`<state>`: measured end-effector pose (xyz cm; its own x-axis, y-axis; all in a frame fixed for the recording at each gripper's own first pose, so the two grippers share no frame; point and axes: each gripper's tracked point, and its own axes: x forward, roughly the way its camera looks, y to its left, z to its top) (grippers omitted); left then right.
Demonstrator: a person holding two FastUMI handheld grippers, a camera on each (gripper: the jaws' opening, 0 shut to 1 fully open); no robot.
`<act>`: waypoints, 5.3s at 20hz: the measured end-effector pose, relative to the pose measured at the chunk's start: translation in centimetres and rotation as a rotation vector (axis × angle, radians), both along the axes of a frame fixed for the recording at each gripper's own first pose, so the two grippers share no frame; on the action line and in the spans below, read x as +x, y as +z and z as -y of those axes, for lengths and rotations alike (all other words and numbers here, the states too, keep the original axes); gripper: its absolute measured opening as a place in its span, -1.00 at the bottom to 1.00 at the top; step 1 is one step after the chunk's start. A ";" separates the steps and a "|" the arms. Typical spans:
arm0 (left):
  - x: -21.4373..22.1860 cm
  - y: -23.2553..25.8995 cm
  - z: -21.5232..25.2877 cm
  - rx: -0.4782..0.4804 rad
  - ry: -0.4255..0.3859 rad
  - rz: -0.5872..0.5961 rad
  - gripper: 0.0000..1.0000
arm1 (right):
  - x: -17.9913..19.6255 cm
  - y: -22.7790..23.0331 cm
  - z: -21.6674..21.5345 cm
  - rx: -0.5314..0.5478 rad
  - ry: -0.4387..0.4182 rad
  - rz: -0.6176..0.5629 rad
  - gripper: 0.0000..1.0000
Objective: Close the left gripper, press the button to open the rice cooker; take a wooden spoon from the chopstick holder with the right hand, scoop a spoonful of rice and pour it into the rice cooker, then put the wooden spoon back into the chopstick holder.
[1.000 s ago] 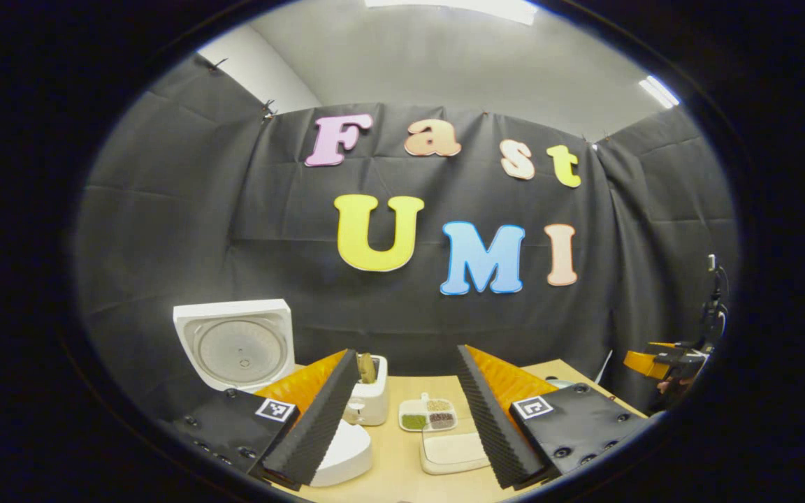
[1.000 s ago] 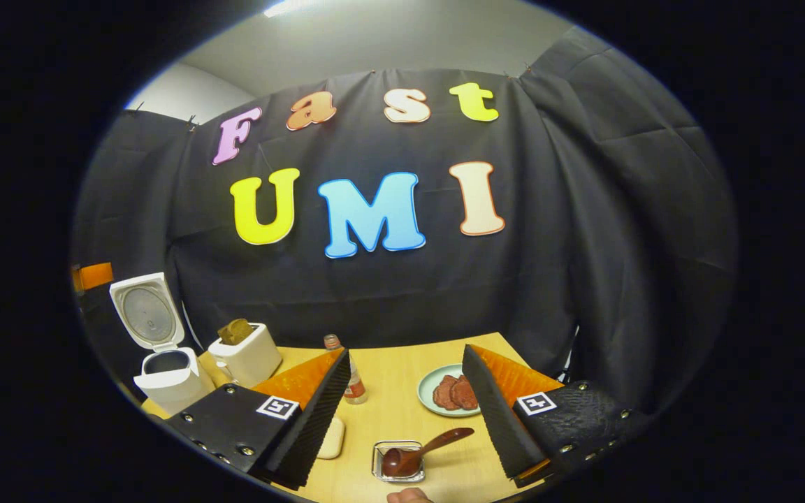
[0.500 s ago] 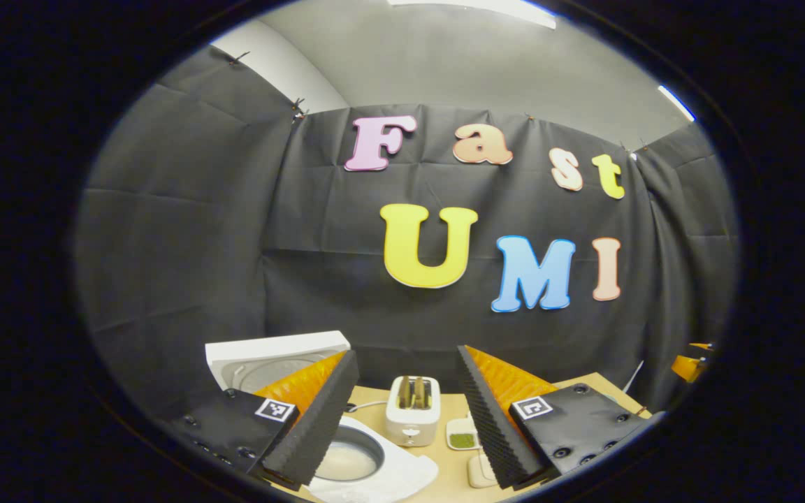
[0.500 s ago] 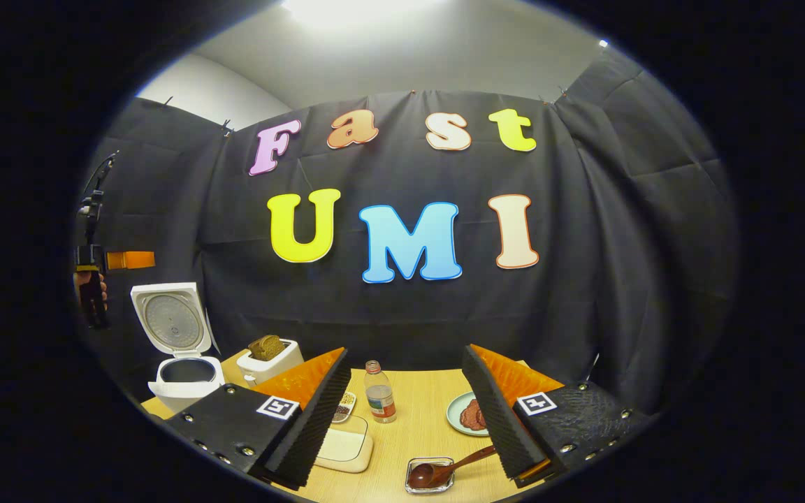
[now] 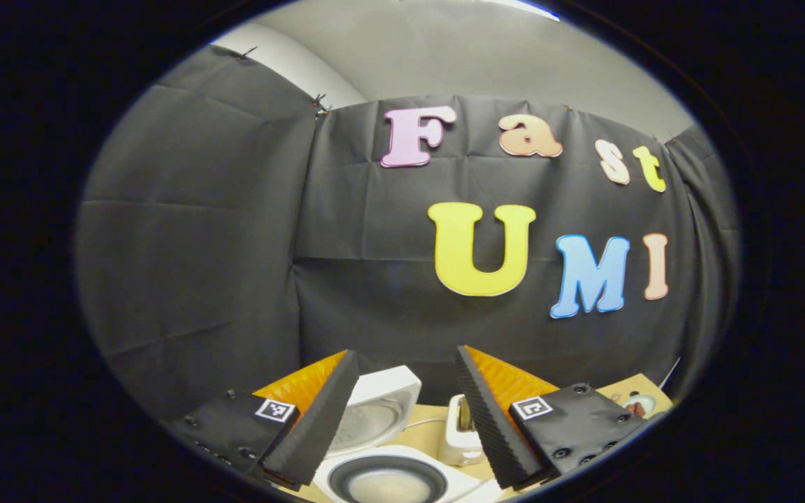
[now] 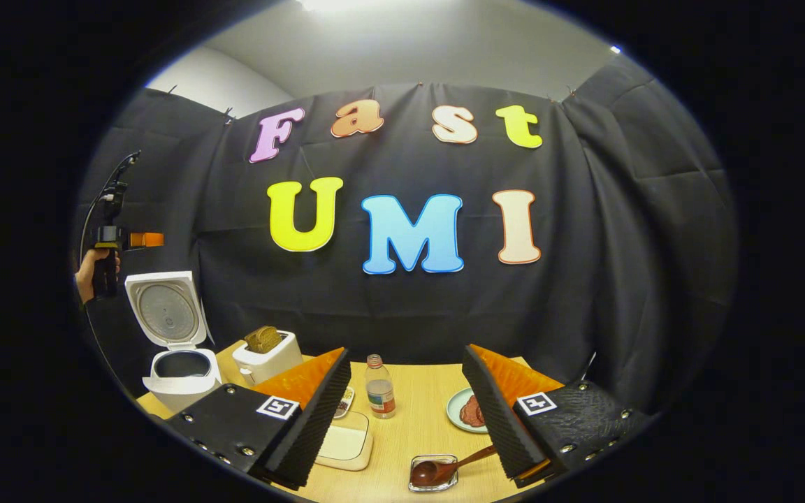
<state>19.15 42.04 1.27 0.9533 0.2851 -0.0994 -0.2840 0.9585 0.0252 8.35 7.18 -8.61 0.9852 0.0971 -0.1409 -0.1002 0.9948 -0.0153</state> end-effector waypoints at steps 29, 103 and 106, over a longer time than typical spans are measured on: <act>3.7 -10.5 -6.6 -0.060 0.230 -0.158 0.99 | 1.3 -0.2 -1.5 0.017 0.033 -0.023 0.95; -10.9 -2.6 27.2 -0.019 -0.128 0.038 0.86 | -2.9 6.7 2.2 0.051 0.054 0.064 0.95; -12.0 -0.1 31.6 -0.015 -0.165 0.105 0.92 | -3.0 8.3 2.1 0.045 0.056 0.094 0.95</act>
<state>7.12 10.44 1.12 0.9924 0.1232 -0.0001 -0.1232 0.9923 -0.0107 5.31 5.12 -0.35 0.9867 0.1570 -0.0427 -0.1564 0.9875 0.0174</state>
